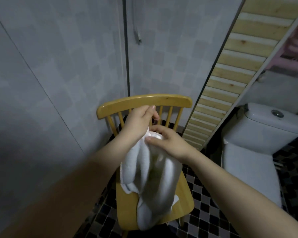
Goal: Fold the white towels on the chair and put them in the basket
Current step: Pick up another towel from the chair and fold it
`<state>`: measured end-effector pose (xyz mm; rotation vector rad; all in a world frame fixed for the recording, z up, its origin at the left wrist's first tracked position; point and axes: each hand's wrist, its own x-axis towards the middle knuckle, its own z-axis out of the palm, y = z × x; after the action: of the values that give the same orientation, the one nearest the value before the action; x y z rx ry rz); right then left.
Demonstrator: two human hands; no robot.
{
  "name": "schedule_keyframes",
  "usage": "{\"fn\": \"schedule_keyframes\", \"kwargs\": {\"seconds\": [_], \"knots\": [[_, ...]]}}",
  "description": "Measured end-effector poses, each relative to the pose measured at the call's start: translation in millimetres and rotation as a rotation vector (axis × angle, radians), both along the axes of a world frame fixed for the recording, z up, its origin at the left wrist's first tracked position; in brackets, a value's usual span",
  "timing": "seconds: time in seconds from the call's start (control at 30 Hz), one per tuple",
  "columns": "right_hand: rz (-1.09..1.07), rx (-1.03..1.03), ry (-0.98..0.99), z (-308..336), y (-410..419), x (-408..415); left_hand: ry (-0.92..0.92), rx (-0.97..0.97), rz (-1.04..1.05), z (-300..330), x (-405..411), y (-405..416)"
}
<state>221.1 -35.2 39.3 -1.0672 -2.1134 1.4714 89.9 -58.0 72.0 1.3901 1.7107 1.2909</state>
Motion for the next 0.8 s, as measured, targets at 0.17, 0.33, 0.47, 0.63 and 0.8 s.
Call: {"fn": "schedule_keyframes", "kwargs": {"seconds": [0.17,0.33,0.47,0.63,0.8], "knots": [[0.057,0.195,0.015,2,-1,-17,0.175,0.074,-0.100,-9,-4,-6],[-0.189,0.180,0.005,3,16,-1,0.333,-0.098,-0.135,-33,-34,-19],[-0.333,0.003,0.087,5,17,7,-0.081,-0.121,-0.073,-44,-39,-31],[-0.124,0.374,-0.368,5,8,-2,-0.600,-0.263,0.014,-50,-13,-27],[-0.266,-0.359,0.018,5,2,0,-0.707,-0.268,0.126,-59,8,-28]]}}
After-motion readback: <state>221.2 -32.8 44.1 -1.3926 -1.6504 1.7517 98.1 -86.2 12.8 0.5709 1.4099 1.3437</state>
